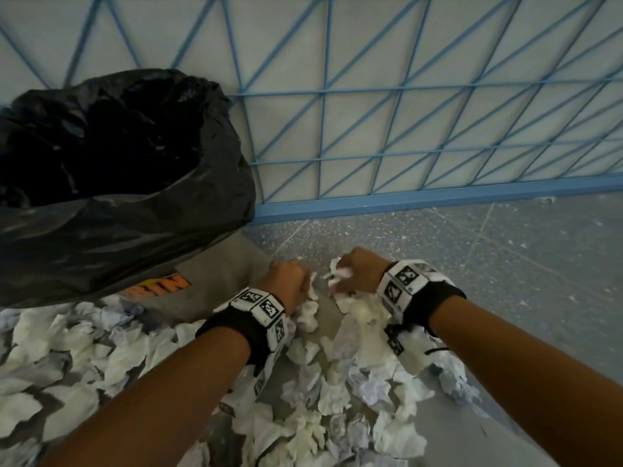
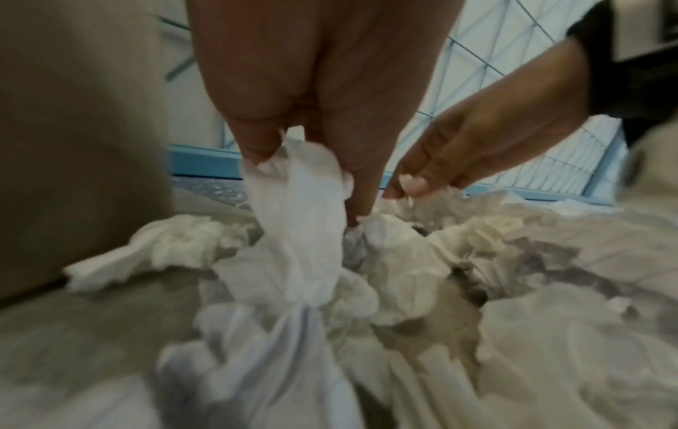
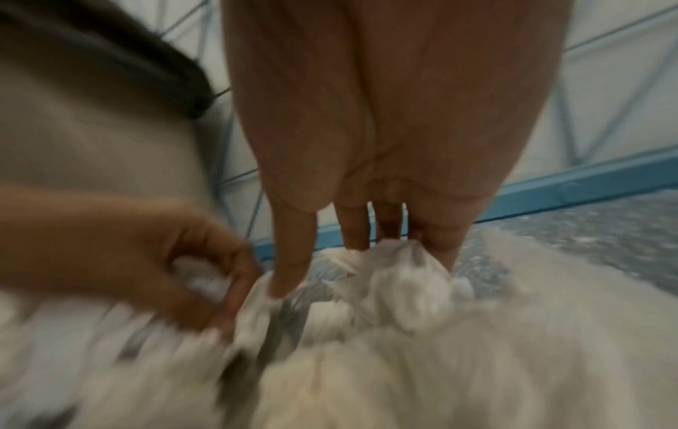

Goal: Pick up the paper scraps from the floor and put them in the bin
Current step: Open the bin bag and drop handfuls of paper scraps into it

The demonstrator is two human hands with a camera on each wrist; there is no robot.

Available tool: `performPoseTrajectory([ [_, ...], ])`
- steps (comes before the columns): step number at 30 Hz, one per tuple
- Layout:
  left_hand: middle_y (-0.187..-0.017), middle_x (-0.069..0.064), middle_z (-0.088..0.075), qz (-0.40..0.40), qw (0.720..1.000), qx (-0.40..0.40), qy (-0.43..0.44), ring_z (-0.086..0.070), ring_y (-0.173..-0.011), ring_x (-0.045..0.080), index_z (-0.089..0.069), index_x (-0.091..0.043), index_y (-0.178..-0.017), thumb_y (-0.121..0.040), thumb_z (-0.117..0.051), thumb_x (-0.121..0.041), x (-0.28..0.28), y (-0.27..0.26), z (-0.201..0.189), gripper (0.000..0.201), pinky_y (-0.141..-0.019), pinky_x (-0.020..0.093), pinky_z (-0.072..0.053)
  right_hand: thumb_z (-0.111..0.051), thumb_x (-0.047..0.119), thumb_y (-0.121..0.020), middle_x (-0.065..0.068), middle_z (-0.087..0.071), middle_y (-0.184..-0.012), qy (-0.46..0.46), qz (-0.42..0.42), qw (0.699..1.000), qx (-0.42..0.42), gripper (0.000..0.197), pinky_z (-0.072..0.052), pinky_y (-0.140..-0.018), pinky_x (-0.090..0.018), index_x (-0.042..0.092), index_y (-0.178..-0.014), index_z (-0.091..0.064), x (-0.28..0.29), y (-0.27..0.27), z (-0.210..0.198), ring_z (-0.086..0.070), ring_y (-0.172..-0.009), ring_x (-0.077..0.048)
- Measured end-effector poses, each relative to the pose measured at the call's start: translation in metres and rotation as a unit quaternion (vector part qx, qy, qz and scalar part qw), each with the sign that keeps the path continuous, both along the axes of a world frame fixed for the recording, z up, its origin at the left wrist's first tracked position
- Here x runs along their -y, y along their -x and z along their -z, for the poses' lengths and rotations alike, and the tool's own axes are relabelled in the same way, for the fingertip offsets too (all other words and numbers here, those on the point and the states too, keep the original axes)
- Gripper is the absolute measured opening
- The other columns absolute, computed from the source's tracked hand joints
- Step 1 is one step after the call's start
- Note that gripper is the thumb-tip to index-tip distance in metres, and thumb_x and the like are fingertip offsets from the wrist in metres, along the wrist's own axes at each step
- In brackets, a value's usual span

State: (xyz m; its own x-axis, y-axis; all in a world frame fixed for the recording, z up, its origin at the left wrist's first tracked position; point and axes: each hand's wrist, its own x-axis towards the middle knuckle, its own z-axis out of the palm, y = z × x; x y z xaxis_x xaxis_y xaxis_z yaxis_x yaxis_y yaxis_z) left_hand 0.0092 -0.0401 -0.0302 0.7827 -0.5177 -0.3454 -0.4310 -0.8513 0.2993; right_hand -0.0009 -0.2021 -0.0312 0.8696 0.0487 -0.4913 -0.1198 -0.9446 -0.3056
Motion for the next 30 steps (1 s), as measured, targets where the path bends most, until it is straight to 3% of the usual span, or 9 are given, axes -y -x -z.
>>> performPoseTrajectory([
  [4,-0.114,0.008,-0.059,-0.059,0.998,0.008,0.037,-0.053,-0.109,0.031,-0.034,-0.027,-0.055,-0.085,-0.054,-0.011,-0.013,0.007,-0.001,0.039,-0.091,0.032,-0.042,-0.068,0.019,-0.080,-0.020,-0.033,-0.138,0.102,-0.072,0.992,-0.002,0.063,-0.039,-0.102,-0.045,0.005,-0.133,-0.038,-0.026,0.016,0.010,-0.037,-0.127,-0.039],
  [7,-0.120,0.009,-0.056,-0.056,0.997,0.022,0.050,-0.048,-0.113,0.030,-0.056,-0.019,-0.081,-0.089,-0.050,-0.011,-0.013,0.014,-0.014,0.012,-0.094,0.033,-0.037,-0.054,0.011,-0.089,-0.022,-0.041,-0.132,0.069,-0.037,0.997,0.019,0.035,-0.042,-0.099,-0.042,0.004,-0.122,-0.050,-0.033,0.013,0.006,-0.046,-0.123,-0.038],
  [9,-0.121,0.011,-0.055,-0.055,0.995,0.029,0.081,-0.047,-0.114,0.029,-0.055,-0.011,-0.101,-0.089,-0.048,-0.010,-0.014,0.021,-0.024,0.014,-0.095,0.033,-0.034,-0.053,0.009,-0.089,-0.022,-0.048,-0.129,0.054,-0.012,0.998,0.025,0.030,-0.043,-0.098,-0.039,0.003,-0.118,-0.056,-0.032,0.010,-0.002,-0.051,-0.120,-0.037],
  [12,-0.120,0.006,-0.053,-0.050,0.984,0.039,0.168,-0.040,-0.116,0.026,-0.051,-0.016,-0.102,-0.086,-0.053,-0.011,-0.018,0.037,-0.043,0.016,-0.094,0.032,-0.034,-0.056,0.006,-0.085,-0.021,-0.060,-0.120,-0.006,0.067,0.992,0.105,0.025,-0.046,-0.093,-0.035,0.002,-0.108,-0.064,-0.025,0.005,-0.023,-0.057,-0.113,-0.033],
  [16,-0.118,0.001,-0.054,-0.004,0.955,0.085,0.284,-0.040,-0.115,0.019,-0.056,-0.016,-0.110,-0.086,-0.057,-0.015,-0.026,0.060,-0.080,0.024,-0.093,0.022,-0.030,-0.062,0.007,-0.081,-0.021,-0.069,-0.109,-0.078,0.171,0.958,0.216,0.022,-0.047,-0.086,-0.033,0.003,-0.102,-0.068,-0.017,0.002,-0.069,-0.062,-0.107,-0.032],
  [20,-0.101,-0.008,-0.051,-0.003,0.910,0.136,0.393,-0.047,-0.105,0.010,-0.062,-0.015,-0.098,-0.084,-0.063,-0.014,-0.048,0.062,-0.139,0.014,-0.084,0.002,-0.029,-0.067,0.006,-0.079,-0.020,-0.071,-0.106,-0.141,0.199,0.918,0.313,0.023,-0.043,-0.076,-0.027,0.003,-0.102,-0.070,-0.025,0.002,-0.129,-0.064,-0.099,-0.027],
  [25,-0.095,-0.004,-0.058,-0.082,0.839,0.219,0.491,-0.053,-0.081,-0.001,-0.063,-0.014,-0.090,-0.078,-0.069,-0.012,-0.086,0.040,-0.219,0.014,-0.082,0.001,-0.035,-0.069,0.004,-0.075,-0.015,-0.069,-0.092,-0.240,0.220,0.849,0.417,0.021,-0.046,-0.077,-0.030,0.002,-0.097,-0.069,-0.063,-0.009,-0.193,-0.054,-0.084,-0.015],
  [28,-0.097,-0.003,-0.062,-0.151,0.816,0.248,0.500,-0.056,-0.090,0.006,-0.059,-0.021,-0.090,-0.079,-0.069,-0.016,-0.118,0.019,-0.250,0.016,-0.085,0.012,-0.041,-0.068,0.006,-0.075,-0.005,-0.060,-0.089,-0.267,0.216,0.809,0.476,0.022,-0.039,-0.076,-0.021,0.005,-0.097,-0.068,-0.096,-0.018,-0.230,-0.053,-0.085,-0.013],
  [30,-0.098,-0.001,-0.062,-0.188,0.807,0.295,0.476,-0.054,-0.095,0.007,-0.062,-0.015,-0.093,-0.079,-0.068,-0.017,-0.141,0.005,-0.260,0.015,-0.081,0.009,-0.038,-0.067,0.009,-0.073,-0.006,-0.062,-0.091,-0.295,0.192,0.784,0.512,0.023,-0.041,-0.077,-0.024,0.006,-0.095,-0.068,-0.120,-0.023,-0.253,-0.052,-0.084,-0.013],
])
